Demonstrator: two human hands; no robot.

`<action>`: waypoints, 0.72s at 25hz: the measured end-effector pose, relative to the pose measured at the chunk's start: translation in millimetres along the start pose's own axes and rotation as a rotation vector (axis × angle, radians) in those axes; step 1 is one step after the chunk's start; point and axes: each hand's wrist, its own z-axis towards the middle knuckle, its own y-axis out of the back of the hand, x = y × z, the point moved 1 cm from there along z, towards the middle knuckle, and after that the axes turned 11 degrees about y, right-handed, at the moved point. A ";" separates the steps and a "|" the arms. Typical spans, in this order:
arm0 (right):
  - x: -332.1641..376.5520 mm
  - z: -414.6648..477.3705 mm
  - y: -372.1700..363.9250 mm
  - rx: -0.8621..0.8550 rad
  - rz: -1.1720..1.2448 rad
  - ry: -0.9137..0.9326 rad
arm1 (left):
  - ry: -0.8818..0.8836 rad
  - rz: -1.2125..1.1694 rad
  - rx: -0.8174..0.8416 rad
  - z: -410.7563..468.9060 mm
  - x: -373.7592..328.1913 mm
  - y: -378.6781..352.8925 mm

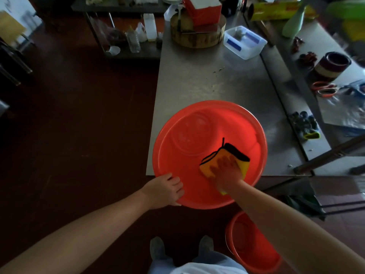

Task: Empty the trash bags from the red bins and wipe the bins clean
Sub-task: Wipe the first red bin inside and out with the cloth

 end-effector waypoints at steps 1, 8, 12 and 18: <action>-15.9 -0.9 3.0 0.023 -0.073 -0.027 | -0.003 -0.002 0.010 0.3 0.1 1.8; 43.7 -12.7 7.4 0.131 0.220 -0.057 | 0.038 0.043 -0.038 13.6 2.6 16.8; 81.2 -13.1 20.2 0.163 0.360 0.094 | 0.049 0.048 -0.041 13.4 3.4 16.1; 9.8 -47.5 15.2 0.001 0.009 -0.011 | 0.047 0.018 -0.013 4.7 10.7 16.4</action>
